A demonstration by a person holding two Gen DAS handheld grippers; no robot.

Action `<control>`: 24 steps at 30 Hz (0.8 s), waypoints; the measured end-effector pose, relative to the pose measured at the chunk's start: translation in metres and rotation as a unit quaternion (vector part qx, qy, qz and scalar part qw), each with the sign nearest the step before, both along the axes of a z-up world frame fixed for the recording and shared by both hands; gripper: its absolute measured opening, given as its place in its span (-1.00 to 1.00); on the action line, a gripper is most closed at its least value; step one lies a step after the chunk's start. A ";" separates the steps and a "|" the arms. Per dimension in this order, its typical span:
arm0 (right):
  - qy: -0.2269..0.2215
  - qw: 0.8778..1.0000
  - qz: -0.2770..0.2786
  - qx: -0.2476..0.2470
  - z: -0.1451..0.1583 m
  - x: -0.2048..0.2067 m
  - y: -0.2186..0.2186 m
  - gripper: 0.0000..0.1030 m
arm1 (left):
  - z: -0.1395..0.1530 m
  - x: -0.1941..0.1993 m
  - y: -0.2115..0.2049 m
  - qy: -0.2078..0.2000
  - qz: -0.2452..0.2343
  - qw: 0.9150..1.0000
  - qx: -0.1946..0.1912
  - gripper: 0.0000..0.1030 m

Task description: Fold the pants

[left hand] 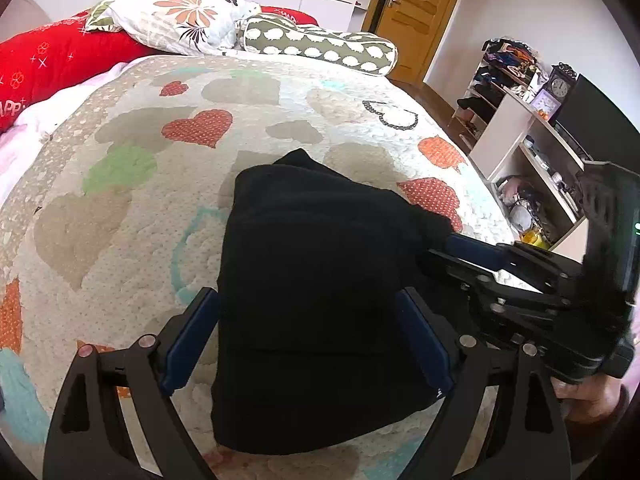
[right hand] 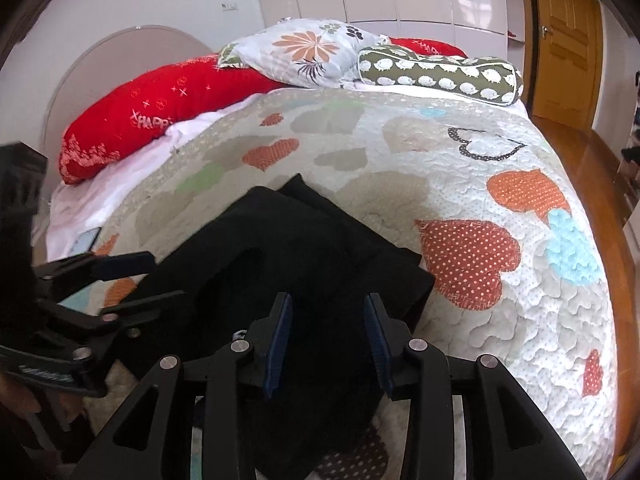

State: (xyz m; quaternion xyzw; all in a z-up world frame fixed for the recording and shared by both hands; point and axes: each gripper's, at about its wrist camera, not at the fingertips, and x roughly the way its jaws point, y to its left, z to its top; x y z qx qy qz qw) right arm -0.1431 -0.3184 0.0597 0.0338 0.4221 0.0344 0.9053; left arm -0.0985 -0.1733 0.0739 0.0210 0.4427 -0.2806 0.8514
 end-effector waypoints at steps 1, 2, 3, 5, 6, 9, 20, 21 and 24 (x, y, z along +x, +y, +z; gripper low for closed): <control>0.004 1.000 -0.005 0.002 -0.002 0.003 -0.003 -0.20 | 0.000 0.000 -0.001 0.000 -0.001 1.000 -0.001 0.75; 0.008 1.000 -0.010 0.008 -0.005 0.005 -0.006 -0.10 | -0.001 0.001 -0.003 0.001 -0.003 1.000 -0.001 0.75; 0.010 1.000 -0.017 0.019 -0.008 0.007 -0.011 -0.05 | -0.003 0.002 -0.005 0.000 -0.004 1.000 0.001 0.75; 0.009 0.999 -0.027 0.031 -0.013 0.011 -0.019 -0.01 | -0.009 0.005 -0.011 -0.003 -0.004 1.000 0.012 0.75; 0.008 0.999 -0.032 0.037 -0.015 0.013 -0.022 -0.01 | -0.012 0.006 -0.013 -0.004 -0.003 1.000 0.018 0.75; 0.005 0.997 -0.049 0.062 -0.015 0.012 -0.032 -0.01 | -0.017 0.010 -0.017 -0.006 -0.002 1.000 0.025 0.75; 0.021 0.995 -0.019 0.092 -0.005 -0.033 -0.019 0.01 | -0.023 0.013 0.001 0.028 0.015 0.999 -0.002 0.75; 0.034 0.996 -0.015 0.085 -0.012 -0.033 -0.014 -0.23 | -0.025 0.013 0.001 0.031 0.018 0.999 -0.001 0.75; 0.009 0.999 -0.009 0.049 -0.007 -0.045 -0.006 -0.77 | -0.023 0.006 0.000 0.025 0.017 1.000 0.005 0.75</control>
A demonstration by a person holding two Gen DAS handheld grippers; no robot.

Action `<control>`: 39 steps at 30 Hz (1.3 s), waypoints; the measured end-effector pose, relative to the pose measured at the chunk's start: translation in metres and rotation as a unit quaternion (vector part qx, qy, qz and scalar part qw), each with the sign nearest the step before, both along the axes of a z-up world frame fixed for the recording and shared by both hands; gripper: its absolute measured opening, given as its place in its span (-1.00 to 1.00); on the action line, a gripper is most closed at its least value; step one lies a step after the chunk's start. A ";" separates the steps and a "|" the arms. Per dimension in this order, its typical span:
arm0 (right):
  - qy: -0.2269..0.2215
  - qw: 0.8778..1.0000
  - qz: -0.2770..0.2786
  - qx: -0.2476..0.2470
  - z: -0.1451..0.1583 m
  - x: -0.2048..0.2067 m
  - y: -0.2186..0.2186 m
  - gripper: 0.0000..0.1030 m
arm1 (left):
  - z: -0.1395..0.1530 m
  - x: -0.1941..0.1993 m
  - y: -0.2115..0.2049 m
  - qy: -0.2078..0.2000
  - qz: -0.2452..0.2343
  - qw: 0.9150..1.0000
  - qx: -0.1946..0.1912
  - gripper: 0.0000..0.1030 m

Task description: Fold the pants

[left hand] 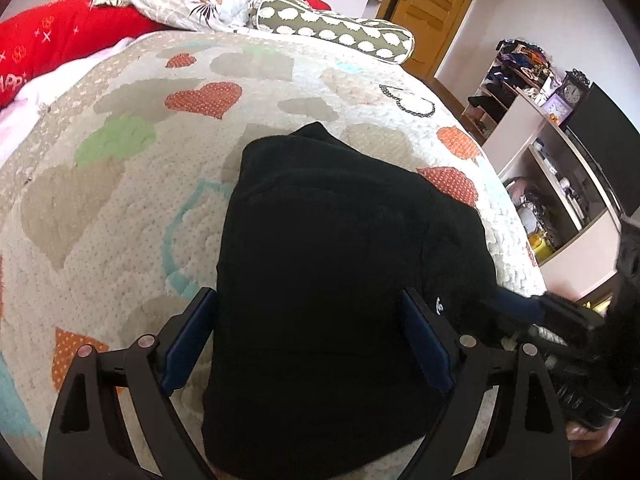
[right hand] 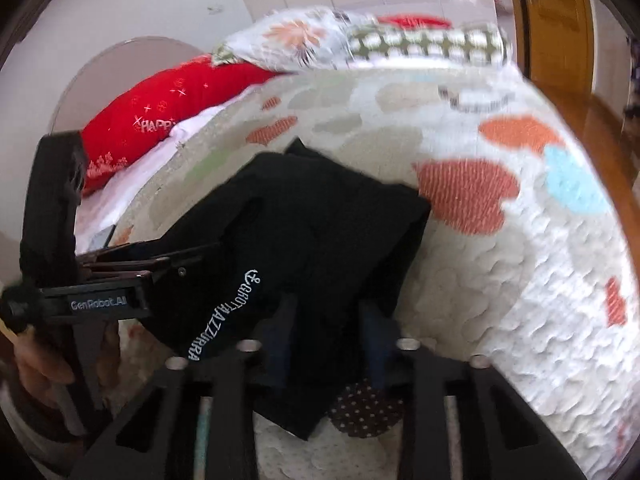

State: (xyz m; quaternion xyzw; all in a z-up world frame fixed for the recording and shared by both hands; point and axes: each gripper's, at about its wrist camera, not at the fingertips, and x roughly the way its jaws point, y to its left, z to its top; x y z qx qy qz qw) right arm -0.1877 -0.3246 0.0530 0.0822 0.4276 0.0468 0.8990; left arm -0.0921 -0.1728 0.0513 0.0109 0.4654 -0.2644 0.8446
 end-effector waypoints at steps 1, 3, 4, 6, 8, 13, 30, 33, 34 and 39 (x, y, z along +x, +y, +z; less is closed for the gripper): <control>-0.006 1.000 0.001 0.004 0.004 -0.004 -0.001 -0.79 | 0.002 -0.003 0.000 -0.005 0.000 1.000 0.003 0.75; -0.014 1.000 0.005 0.015 0.011 -0.011 -0.007 -0.83 | 0.004 -0.006 0.000 -0.011 0.001 1.000 0.002 0.75; -0.012 1.000 0.002 0.010 0.010 -0.012 -0.008 -0.83 | 0.004 -0.007 -0.001 -0.014 0.002 1.000 0.002 0.75; -0.003 1.000 -0.001 0.007 0.003 -0.012 -0.009 -0.83 | 0.002 -0.007 -0.003 -0.018 0.004 1.000 0.008 0.75; 0.003 1.000 -0.005 -0.002 -0.004 -0.010 -0.007 -0.83 | 0.001 -0.008 -0.006 -0.021 0.005 1.000 0.015 0.75; 0.004 1.000 -0.005 -0.008 -0.001 -0.011 -0.008 -0.82 | 0.001 -0.009 -0.006 -0.027 0.004 0.999 0.019 0.75; -0.026 1.000 0.004 -0.005 0.030 -0.026 -0.006 -0.81 | 0.022 -0.020 -0.012 -0.062 -0.002 0.998 0.020 0.75; -0.020 1.000 0.014 -0.002 0.025 -0.022 0.001 -0.81 | 0.018 -0.020 -0.017 -0.064 -0.005 0.998 0.029 0.75; -0.013 1.000 0.018 -0.003 0.021 -0.021 0.003 -0.81 | 0.017 -0.020 -0.017 -0.064 -0.005 0.997 0.030 0.75; 0.013 1.000 0.016 -0.006 -0.003 -0.017 0.005 -0.74 | 0.011 -0.019 -0.020 -0.069 -0.006 0.997 0.040 0.75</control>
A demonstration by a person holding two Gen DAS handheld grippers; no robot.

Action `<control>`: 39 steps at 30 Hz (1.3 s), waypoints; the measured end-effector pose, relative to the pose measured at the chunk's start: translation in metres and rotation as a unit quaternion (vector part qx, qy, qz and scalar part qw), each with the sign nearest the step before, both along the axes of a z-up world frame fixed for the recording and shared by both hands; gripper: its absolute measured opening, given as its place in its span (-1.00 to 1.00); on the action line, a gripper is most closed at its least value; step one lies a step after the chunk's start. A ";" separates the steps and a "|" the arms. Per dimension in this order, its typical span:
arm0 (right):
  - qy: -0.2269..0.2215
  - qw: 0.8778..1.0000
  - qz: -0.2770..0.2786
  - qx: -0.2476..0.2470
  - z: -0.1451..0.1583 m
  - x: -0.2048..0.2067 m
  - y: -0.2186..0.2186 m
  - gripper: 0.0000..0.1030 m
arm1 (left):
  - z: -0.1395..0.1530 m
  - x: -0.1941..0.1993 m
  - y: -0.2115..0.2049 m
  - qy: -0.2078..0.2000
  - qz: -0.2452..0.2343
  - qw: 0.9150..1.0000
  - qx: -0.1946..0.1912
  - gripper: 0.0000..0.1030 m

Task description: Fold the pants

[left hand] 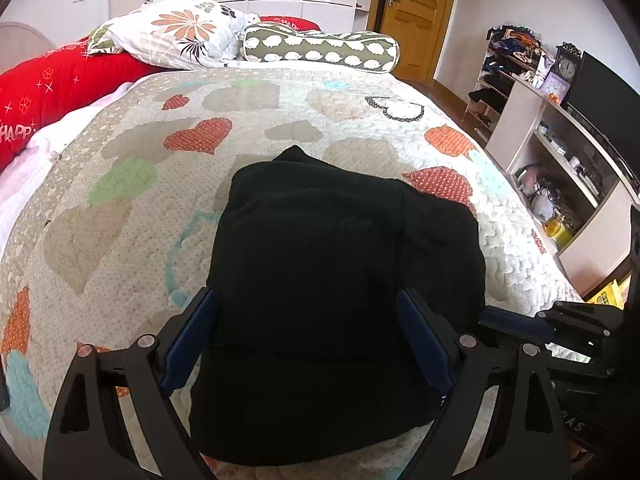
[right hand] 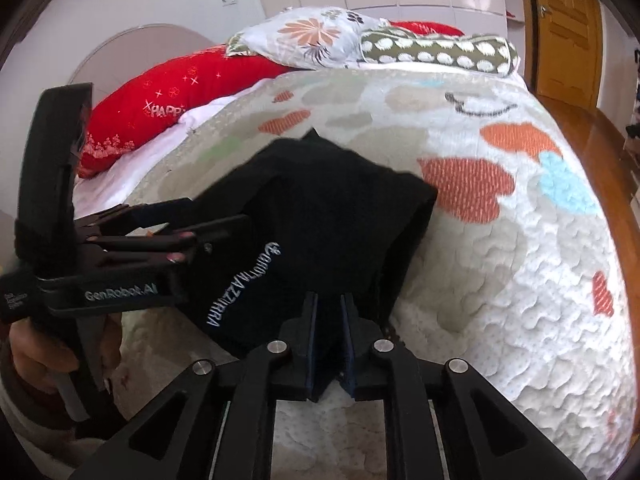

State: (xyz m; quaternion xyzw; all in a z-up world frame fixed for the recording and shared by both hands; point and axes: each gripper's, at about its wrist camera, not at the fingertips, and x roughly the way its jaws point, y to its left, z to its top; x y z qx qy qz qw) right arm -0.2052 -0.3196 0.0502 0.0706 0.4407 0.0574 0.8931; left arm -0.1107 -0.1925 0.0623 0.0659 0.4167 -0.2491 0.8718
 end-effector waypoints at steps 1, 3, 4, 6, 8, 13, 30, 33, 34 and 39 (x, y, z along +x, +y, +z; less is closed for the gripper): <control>-0.001 1.000 -0.004 0.006 -0.001 0.000 -0.003 -0.68 | -0.001 0.001 0.000 0.000 0.000 1.000 0.002 0.76; 0.001 1.000 -0.011 0.010 0.000 -0.001 -0.008 -0.59 | -0.002 0.002 -0.001 0.000 0.000 1.000 0.003 0.76; 0.001 1.000 -0.013 0.008 0.001 -0.002 -0.009 -0.57 | -0.002 0.003 0.000 0.001 0.001 1.000 0.002 0.76; 0.002 1.000 -0.018 0.012 0.003 -0.003 -0.013 -0.45 | -0.003 0.004 0.001 0.004 0.001 1.000 -0.002 0.77; 0.001 0.999 -0.026 0.029 0.004 -0.003 -0.019 -0.34 | -0.003 0.004 0.002 0.006 0.000 1.000 -0.006 0.77; 0.001 0.997 -0.048 0.057 0.003 -0.003 -0.033 -0.09 | 0.001 0.010 0.013 0.030 -0.011 0.999 -0.041 0.78; 0.008 0.990 -0.039 0.138 -0.021 0.020 -0.040 0.34 | -0.014 0.037 0.039 0.120 0.003 0.987 -0.103 0.78; 0.003 0.989 -0.032 0.146 -0.024 0.024 -0.038 0.39 | -0.018 0.038 0.036 0.126 -0.007 0.987 -0.101 0.78; 0.002 0.989 -0.031 0.148 -0.025 0.025 -0.037 0.39 | -0.020 0.039 0.034 0.128 -0.009 0.987 -0.099 0.78; -0.003 0.989 -0.021 0.147 -0.028 0.031 -0.032 0.48 | -0.025 0.041 0.032 0.130 -0.013 0.986 -0.103 0.81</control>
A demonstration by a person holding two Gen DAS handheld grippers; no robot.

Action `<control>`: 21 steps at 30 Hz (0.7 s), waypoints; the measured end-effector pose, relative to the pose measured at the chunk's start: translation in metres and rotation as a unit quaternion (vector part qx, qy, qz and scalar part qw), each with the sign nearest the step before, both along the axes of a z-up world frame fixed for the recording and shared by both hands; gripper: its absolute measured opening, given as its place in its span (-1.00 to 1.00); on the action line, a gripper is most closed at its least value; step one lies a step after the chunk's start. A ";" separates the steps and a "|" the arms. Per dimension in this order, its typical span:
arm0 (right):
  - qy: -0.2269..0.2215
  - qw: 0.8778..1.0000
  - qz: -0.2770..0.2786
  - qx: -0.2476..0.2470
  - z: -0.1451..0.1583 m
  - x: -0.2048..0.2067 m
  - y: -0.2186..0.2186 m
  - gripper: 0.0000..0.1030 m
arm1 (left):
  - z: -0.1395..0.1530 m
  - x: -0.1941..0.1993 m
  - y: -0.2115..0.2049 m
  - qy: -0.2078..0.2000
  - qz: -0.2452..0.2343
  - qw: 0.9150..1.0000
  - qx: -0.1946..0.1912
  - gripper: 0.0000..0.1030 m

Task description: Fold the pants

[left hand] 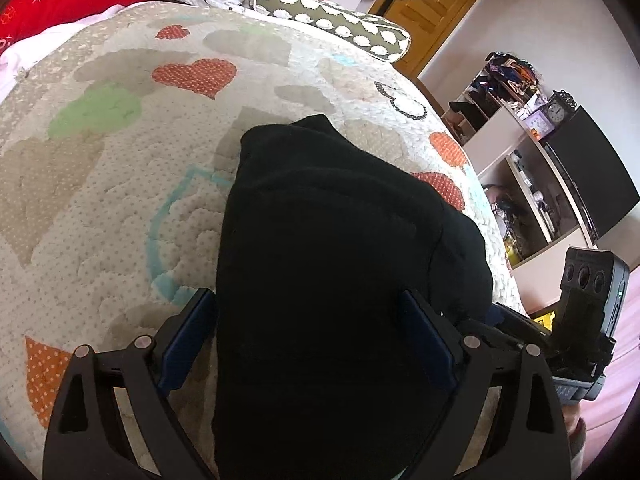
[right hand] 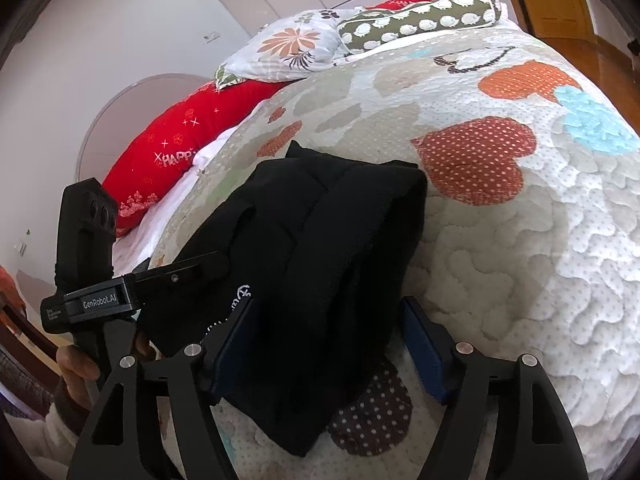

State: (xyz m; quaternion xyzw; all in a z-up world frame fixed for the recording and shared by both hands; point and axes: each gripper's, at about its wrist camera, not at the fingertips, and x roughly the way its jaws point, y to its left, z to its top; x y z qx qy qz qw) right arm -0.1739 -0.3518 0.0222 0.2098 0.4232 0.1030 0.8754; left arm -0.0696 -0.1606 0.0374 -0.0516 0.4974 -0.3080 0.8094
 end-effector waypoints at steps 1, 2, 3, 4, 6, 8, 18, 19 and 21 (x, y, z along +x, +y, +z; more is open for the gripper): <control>-0.002 1.000 0.002 -0.001 -0.001 0.001 0.001 0.48 | 0.000 0.000 -0.001 -0.001 -0.001 1.000 0.000 0.82; -0.003 1.000 0.002 -0.001 -0.001 0.002 0.002 0.50 | -0.001 0.000 -0.001 -0.002 -0.002 1.000 0.001 0.83; -0.005 1.000 0.002 0.000 -0.002 0.003 0.003 0.51 | -0.001 0.000 -0.002 -0.002 -0.004 1.000 0.001 0.84; -0.008 1.000 0.001 0.003 -0.003 0.004 0.003 0.51 | -0.002 0.000 -0.002 -0.002 -0.004 1.000 0.002 0.86; -0.012 1.000 -0.001 0.010 -0.004 0.006 0.003 0.51 | -0.003 0.000 -0.003 -0.002 -0.005 1.000 0.004 0.91; -0.013 1.000 -0.002 0.015 -0.003 0.007 0.003 0.51 | -0.003 -0.002 -0.005 -0.005 -0.004 1.000 0.007 0.94; -0.033 0.999 -0.013 -0.001 0.011 0.000 0.008 -0.27 | 0.004 -0.009 -0.004 -0.017 -0.001 1.000 0.006 0.57; -0.036 0.999 -0.010 -0.004 0.015 -0.001 0.010 -0.29 | 0.008 -0.010 -0.002 -0.019 -0.001 1.000 0.003 0.44; -0.049 0.999 -0.002 -0.008 0.026 -0.002 0.014 -0.36 | 0.014 -0.010 0.001 -0.021 -0.001 1.000 -0.003 0.26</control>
